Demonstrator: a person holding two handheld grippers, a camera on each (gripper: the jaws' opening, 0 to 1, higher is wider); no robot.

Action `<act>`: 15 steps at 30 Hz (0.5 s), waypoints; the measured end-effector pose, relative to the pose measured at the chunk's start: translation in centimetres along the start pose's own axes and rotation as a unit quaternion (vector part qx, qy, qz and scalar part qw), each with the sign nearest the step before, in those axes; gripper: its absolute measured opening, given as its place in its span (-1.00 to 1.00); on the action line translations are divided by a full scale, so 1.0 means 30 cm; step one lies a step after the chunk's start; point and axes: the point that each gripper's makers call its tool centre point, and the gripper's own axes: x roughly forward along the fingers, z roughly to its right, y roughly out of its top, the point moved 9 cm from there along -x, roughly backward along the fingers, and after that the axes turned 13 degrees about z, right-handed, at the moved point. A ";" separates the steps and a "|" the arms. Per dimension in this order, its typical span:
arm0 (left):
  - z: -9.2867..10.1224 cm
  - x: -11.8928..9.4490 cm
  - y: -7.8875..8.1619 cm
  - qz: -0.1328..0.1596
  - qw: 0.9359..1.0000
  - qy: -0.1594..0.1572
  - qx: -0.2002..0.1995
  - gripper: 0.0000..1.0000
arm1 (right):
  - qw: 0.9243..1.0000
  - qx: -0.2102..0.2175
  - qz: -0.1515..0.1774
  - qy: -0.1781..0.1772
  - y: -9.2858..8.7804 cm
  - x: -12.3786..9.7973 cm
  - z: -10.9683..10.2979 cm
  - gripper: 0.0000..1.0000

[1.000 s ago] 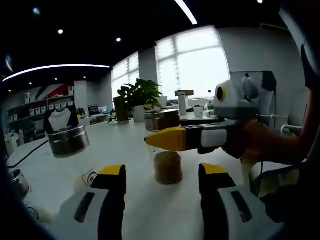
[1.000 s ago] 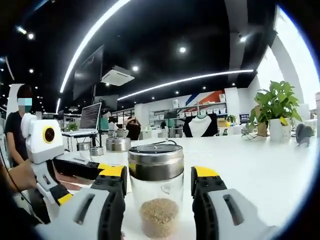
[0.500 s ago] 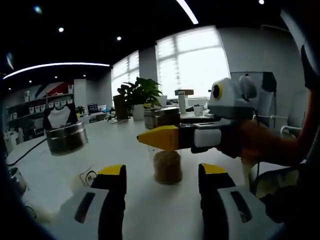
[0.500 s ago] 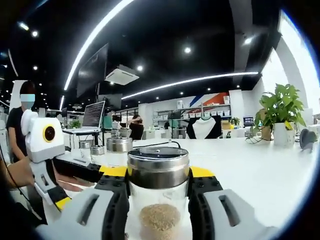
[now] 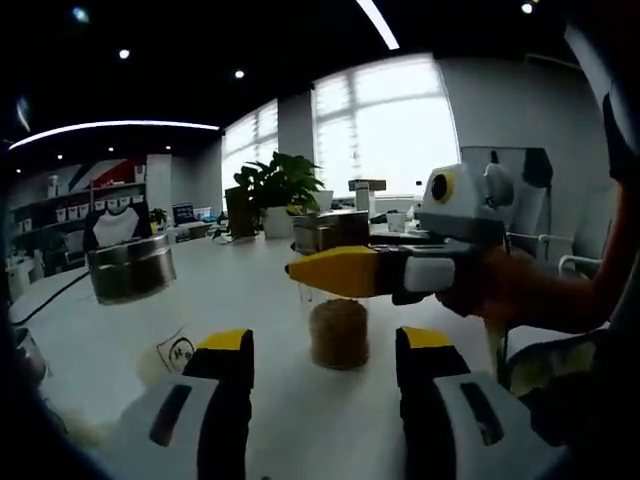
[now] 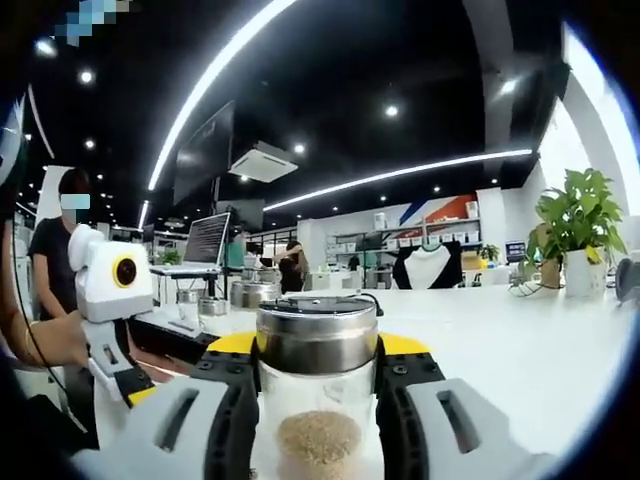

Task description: Rotate the seasoning bottle until the label or dispensing opening points toward the visible target arrow and the bottle remains upright within the marked orientation range

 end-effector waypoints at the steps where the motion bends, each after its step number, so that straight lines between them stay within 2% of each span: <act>1: -0.002 0.000 -0.001 0.000 1.000 0.000 0.000 0.21 | 1.000 0.009 0.003 0.007 0.001 -0.002 -0.002 -0.16; 5: -0.006 -0.001 -0.001 0.002 1.000 0.000 -0.003 0.21 | 0.999 0.022 0.026 0.028 0.014 -0.009 -0.004 -0.16; 11: 0.002 -0.004 0.002 0.010 1.000 -0.017 -0.012 0.16 | 0.998 0.021 0.030 0.058 0.040 -0.003 -0.018 -0.16; 15: 0.016 -0.013 0.019 0.018 0.999 -0.027 -0.025 0.12 | 0.992 0.068 0.052 0.095 0.059 -0.002 -0.039 -0.16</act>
